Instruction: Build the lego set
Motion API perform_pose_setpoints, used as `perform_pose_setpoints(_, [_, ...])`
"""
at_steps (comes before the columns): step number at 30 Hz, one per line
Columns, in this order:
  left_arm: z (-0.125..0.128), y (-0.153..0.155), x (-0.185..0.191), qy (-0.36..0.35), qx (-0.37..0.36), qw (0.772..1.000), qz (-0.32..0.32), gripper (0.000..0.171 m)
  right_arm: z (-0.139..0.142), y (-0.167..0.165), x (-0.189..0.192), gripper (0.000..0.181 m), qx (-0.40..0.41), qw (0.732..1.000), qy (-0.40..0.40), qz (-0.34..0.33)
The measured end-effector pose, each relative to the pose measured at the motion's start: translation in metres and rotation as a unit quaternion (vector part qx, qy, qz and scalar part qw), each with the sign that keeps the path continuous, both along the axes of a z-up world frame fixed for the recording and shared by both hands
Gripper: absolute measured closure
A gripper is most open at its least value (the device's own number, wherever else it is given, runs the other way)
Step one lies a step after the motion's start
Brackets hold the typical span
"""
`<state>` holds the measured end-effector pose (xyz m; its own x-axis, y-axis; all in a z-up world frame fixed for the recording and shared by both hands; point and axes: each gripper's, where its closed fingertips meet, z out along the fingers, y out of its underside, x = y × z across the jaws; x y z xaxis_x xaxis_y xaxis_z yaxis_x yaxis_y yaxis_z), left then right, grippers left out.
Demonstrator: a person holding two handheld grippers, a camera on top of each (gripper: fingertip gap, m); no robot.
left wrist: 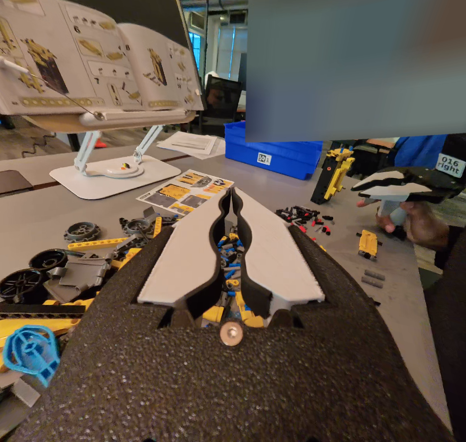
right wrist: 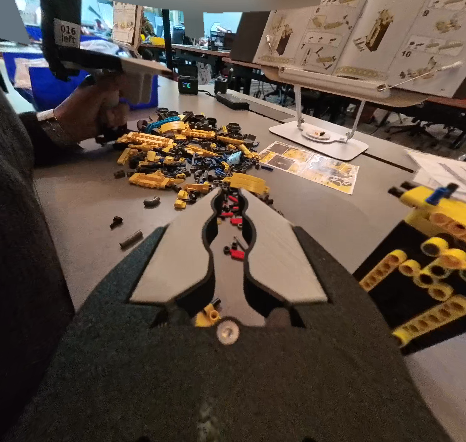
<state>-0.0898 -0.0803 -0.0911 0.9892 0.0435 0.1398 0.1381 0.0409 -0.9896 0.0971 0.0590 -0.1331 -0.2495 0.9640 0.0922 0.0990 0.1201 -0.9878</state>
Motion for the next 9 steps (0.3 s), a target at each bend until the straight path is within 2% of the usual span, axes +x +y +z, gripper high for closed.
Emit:
perform_pose_setpoints(4, [0.0017, -0.0037, -0.0058, -0.002, 0.006, 1.0, 0.013, 0.171, 0.0076, 0.0106, 0.0024, 0.169, -0.048, 0.999, 0.018, -0.005])
perform_pose_setpoints(9, [-0.0031, 0.0004, -0.0029, -0.011, -0.004, 1.0, -0.001, 0.171, 0.0074, 0.0125, 0.002, 0.161, -0.036, 0.999, 0.021, -0.02])
